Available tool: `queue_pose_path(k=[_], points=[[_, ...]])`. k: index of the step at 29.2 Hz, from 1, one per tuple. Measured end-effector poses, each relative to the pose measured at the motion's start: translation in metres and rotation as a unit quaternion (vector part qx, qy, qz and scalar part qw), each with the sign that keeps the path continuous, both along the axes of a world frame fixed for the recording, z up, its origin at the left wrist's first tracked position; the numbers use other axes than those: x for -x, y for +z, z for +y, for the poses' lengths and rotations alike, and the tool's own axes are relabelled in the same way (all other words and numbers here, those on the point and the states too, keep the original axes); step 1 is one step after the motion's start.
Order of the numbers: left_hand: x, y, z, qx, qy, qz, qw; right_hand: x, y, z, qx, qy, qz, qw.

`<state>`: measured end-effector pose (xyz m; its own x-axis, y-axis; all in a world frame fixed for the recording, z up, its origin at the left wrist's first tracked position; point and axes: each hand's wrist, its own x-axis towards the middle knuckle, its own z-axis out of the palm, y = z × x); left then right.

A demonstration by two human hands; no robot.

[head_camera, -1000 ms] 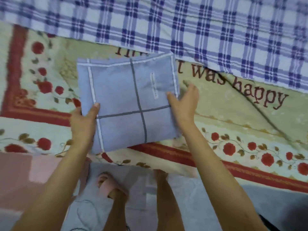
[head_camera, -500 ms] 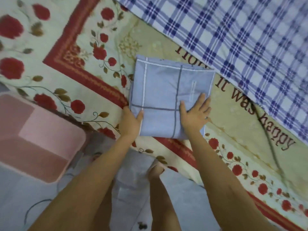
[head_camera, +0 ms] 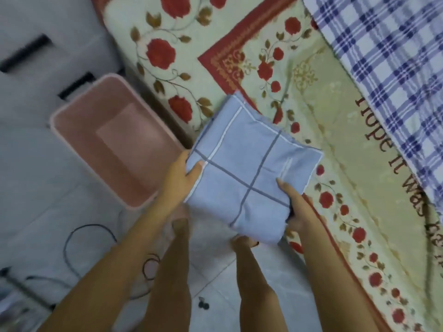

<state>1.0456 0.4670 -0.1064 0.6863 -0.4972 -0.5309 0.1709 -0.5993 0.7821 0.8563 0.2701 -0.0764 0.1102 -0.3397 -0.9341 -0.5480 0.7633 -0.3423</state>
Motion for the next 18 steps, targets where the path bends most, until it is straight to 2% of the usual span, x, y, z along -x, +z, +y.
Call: queue_pose_path(k=[2,5,7,10,14,18], points=[[-0.037,0.005,0.085,-0.051,0.048,-0.024,0.997,-0.045,-0.007,0.051,-0.061,0.045,-0.049,0.996],[-0.061,-0.001,0.173,-0.085,0.110,-0.030,0.990,-0.105,-0.018,0.102,-0.048,0.101,-0.087,0.990],[-0.065,-0.019,0.220,-0.101,0.163,-0.013,0.981,-0.150,-0.029,0.134,-0.026,0.165,-0.090,0.982],[-0.065,-0.045,0.248,-0.136,0.217,0.018,0.966,-0.199,-0.055,0.161,0.060,0.236,-0.086,0.966],[-0.065,-0.081,0.248,-0.109,0.291,0.061,0.949,-0.262,-0.099,0.177,0.175,0.371,-0.062,0.910],[-0.062,-0.132,0.235,-0.133,0.352,0.089,0.922,-0.310,-0.151,0.194,0.254,0.514,-0.043,0.818]])
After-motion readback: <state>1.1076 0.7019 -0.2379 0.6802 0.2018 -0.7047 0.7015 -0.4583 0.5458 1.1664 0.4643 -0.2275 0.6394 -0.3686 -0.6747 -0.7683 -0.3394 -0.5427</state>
